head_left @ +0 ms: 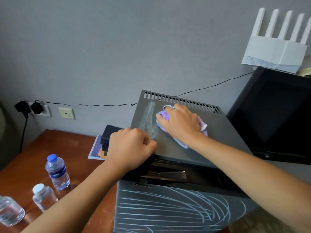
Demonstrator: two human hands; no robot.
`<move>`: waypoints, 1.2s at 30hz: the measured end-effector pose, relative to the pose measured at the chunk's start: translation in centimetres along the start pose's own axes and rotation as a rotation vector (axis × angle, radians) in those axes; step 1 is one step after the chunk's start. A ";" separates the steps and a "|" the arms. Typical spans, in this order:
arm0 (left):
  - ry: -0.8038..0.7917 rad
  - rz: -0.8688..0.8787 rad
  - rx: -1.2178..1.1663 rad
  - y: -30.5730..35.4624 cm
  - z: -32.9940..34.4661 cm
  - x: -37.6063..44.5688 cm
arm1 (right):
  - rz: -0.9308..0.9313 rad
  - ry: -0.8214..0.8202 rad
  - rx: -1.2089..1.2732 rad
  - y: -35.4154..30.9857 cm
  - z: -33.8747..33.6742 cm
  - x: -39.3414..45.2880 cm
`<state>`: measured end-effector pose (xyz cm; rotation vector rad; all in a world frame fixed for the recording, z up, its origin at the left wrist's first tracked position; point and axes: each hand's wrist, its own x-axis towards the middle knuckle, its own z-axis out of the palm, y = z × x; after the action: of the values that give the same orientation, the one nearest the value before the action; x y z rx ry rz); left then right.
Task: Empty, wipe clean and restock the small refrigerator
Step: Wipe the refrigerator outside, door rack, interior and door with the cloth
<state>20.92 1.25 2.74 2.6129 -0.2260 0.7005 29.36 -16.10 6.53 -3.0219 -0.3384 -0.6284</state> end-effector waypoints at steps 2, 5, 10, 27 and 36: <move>0.002 0.000 0.004 -0.1 0.1 0.0 | 0.062 -0.010 -0.002 0.5 1.7 4.3; -0.015 0.000 0.011 0.0 0.0 0.1 | 0.113 -0.006 0.004 0.5 3.9 8.4; -0.036 -0.023 -0.033 0.4 -0.7 0.0 | 0.082 -0.002 0.011 0.3 3.5 7.5; 0.236 -0.440 -0.422 0.5 -2.0 -0.8 | -0.198 0.181 0.029 -5.8 -2.2 -8.4; 0.185 -0.379 -0.341 0.5 -1.6 -0.9 | -0.040 -0.028 0.081 -3.5 4.0 9.4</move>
<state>19.32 1.52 3.77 2.1651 0.1867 0.6918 38.51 -10.40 6.60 -2.9567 -0.4151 -0.5604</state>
